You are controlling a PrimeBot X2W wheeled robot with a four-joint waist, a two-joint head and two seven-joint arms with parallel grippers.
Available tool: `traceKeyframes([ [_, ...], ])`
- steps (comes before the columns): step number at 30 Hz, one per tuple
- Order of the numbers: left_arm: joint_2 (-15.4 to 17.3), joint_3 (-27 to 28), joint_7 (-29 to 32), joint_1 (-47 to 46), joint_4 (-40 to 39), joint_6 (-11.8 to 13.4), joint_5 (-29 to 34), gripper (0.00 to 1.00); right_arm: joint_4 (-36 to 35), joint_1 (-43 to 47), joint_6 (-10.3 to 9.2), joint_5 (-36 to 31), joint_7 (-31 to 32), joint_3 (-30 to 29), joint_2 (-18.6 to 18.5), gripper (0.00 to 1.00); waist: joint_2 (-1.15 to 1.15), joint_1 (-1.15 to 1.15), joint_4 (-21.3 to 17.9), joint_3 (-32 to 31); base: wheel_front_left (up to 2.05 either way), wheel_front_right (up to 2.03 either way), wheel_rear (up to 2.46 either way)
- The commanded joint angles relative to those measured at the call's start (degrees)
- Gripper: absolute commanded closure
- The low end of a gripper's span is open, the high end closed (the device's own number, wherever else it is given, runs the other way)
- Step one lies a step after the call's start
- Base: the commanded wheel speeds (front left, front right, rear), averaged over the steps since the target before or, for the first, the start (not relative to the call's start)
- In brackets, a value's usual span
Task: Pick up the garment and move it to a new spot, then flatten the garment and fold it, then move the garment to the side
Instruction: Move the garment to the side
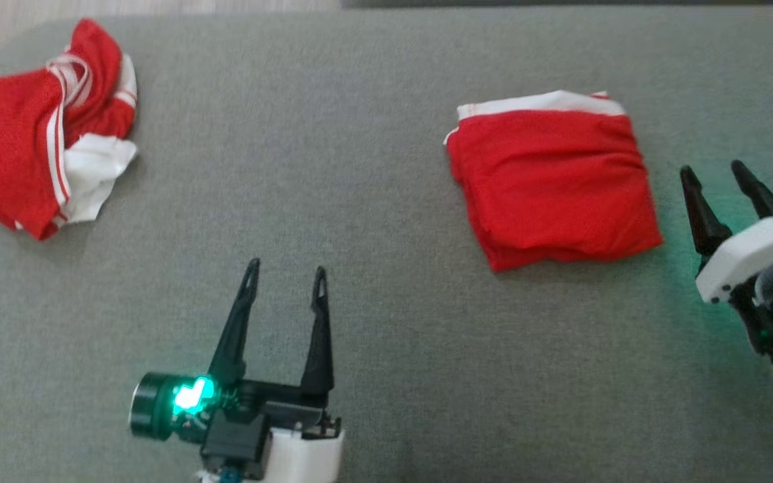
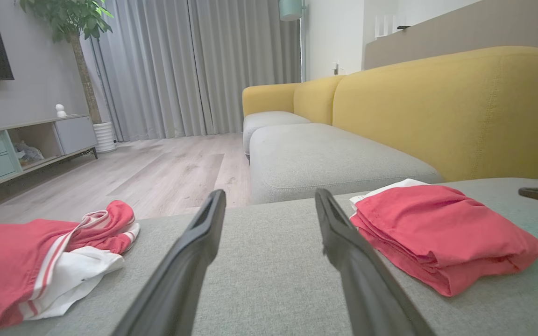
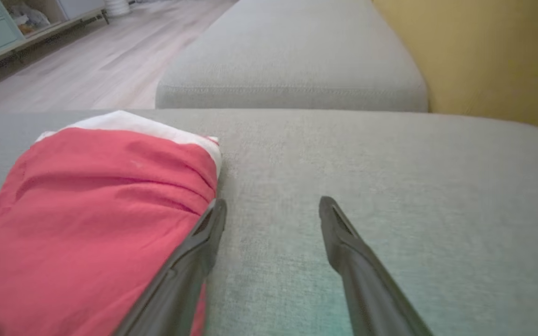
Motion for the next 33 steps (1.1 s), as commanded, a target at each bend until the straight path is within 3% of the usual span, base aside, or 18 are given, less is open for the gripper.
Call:
traceKeyframes([
  [1,-0.40,0.72,-0.28,-2.33,-2.12,0.52,0.69,0.00,-0.84,-1.10,-0.04,3.13,1.55,2.67,-1.90,0.00,0.00,-0.02,1.41,2.56,0.00,0.00,0.00],
  [7,-0.41,-0.99,-0.28,-4.86,-1.41,1.82,-1.03,0.00,-1.52,-4.03,-0.04,15.21,6.22,12.05,-5.64,0.00,0.00,-0.02,2.55,5.05,0.00,0.00,0.00],
  [8,-0.41,-1.08,-0.28,-5.07,-1.21,2.00,-1.31,0.00,-1.60,-4.26,-0.04,16.42,6.67,13.65,-6.17,0.28,0.00,-0.02,2.55,5.32,0.00,0.00,0.00],
  [9,-0.41,-1.15,-0.28,-5.23,-1.07,2.18,-1.61,0.00,-1.51,-4.56,-0.04,17.44,6.77,14.85,-6.64,0.93,0.00,-0.02,2.49,5.62,0.00,0.00,0.00],
  [10,-0.41,-1.18,-0.28,-5.39,-0.96,2.36,-1.83,0.00,-1.27,-4.98,-0.04,18.19,6.57,15.85,-7.09,1.00,0.00,-0.02,2.36,5.93,0.00,0.00,0.00],
  [15,-0.41,-0.83,-0.28,-5.87,-0.64,2.88,-2.03,0.00,-0.11,-7.09,-0.04,20.74,3.87,19.30,-9.48,1.00,0.00,-0.02,0.35,7.24,0.00,0.00,0.00],
  [20,-0.41,0.20,-0.28,-6.80,-1.67,2.59,-2.44,0.00,0.52,-8.98,-0.04,22.04,1.88,20.31,-14.06,1.00,0.00,-0.02,-4.18,9.34,0.00,0.00,0.00],
  [24,-0.34,0.37,-0.28,-8.46,-1.99,1.56,-1.55,0.00,0.91,-10.35,-0.04,22.60,1.03,20.01,-18.88,1.00,0.00,-0.02,-8.25,12.11,0.00,0.00,0.00],
  [33,0.95,-0.34,-0.28,-13.48,-0.73,-0.69,0.49,0.00,4.55,-13.66,-0.04,22.00,-1.62,16.83,-27.97,1.00,0.00,-0.02,-12.83,18.41,0.00,0.00,0.00],
])
